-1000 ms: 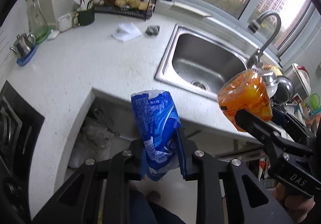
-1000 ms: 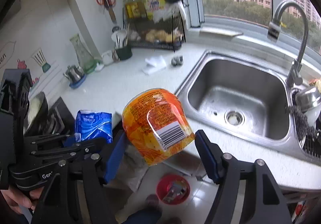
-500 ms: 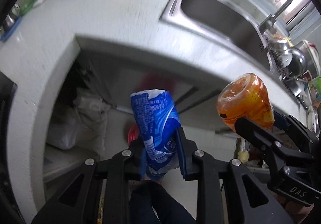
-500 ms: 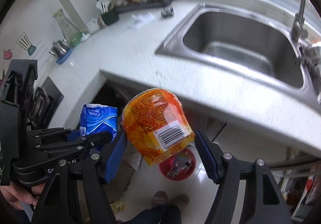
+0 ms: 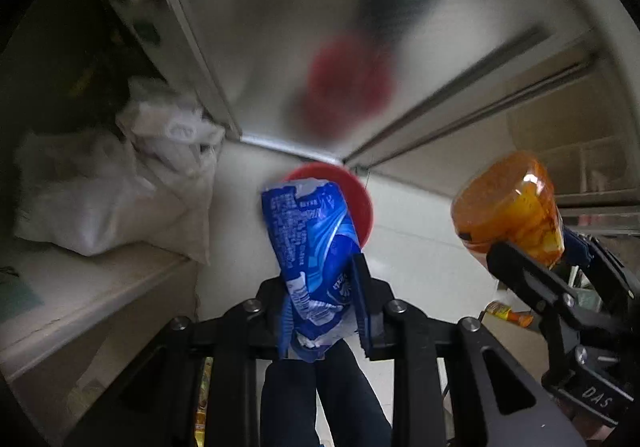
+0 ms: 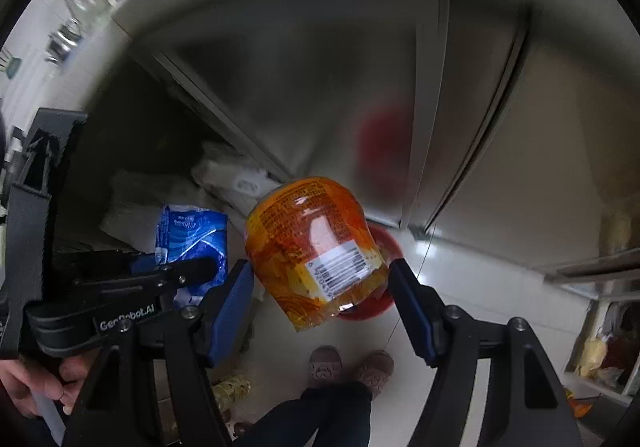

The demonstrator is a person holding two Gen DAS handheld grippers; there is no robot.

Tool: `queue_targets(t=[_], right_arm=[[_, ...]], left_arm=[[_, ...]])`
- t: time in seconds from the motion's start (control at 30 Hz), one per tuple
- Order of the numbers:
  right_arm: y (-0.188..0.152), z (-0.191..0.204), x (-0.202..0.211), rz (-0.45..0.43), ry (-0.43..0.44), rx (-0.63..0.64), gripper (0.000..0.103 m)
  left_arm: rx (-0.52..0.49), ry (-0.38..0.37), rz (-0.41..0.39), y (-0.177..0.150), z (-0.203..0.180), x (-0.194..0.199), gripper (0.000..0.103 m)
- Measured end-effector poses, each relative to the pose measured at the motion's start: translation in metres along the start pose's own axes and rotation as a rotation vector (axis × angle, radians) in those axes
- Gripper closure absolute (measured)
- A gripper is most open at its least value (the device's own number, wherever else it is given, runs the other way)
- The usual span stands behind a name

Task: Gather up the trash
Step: 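Carry the blue wrapper and orange jar down over the red bucket with both tools, then open the left tool over the bucket while the right tool releases the jar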

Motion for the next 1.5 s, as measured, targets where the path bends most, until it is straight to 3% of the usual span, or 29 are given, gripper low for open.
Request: queue_targets(t=[0.3, 0.4, 0.67, 0.93, 1.07, 1.17, 1.23, 1.33, 1.5], right_arm=[[-0.041, -0.005, -0.125, 0.097, -0.032, 0.012, 0.036], [-0.056, -0.010, -0.166, 0.126, -0.037, 0.010, 0.036], [-0.058, -0.016, -0.232, 0.158, -0.057, -0.017, 0.036], [-0.066, -0.017, -0.256, 0.183, -0.079, 0.024, 0.034], [-0.067, -0.023, -0.260, 0.167, -0.083, 0.014, 0.031], [-0.070, -0.024, -0.264, 0.196, -0.063, 0.018, 0.023], [-0.069, -0.026, -0.263, 0.190, -0.069, 0.019, 0.011], [-0.067, -0.029, -0.257, 0.168, -0.068, 0.009, 0.004], [-0.068, -0.027, -0.258, 0.168, -0.075, -0.006, 0.001]], left_arm=[[0.016, -0.031, 0.082, -0.007, 0.047, -0.132, 0.080], [0.001, -0.006, 0.087, -0.004, 0.057, -0.171, 0.080], [-0.008, 0.027, 0.129, -0.003, 0.085, -0.240, 0.080], [-0.023, 0.030, 0.178, -0.002, 0.097, -0.277, 0.080], [-0.048, 0.049, 0.195, -0.001, 0.099, -0.280, 0.070], [-0.055, 0.071, 0.186, 0.002, 0.103, -0.278, 0.063], [-0.060, 0.082, 0.179, 0.004, 0.105, -0.276, 0.056], [-0.080, 0.068, 0.180, 0.006, 0.107, -0.276, 0.055], [-0.072, 0.086, 0.174, 0.002, 0.110, -0.271, 0.055]])
Point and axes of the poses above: each gripper's, at about its wrist camera, not at the fingertips, and x roughly against the way its jaws point, z to its left, y to its top, the point moved 6 cm from there along -x, roughly the way its jaws point, and after that the axes turned 14 degrees about -y, right-handed, at the moved point
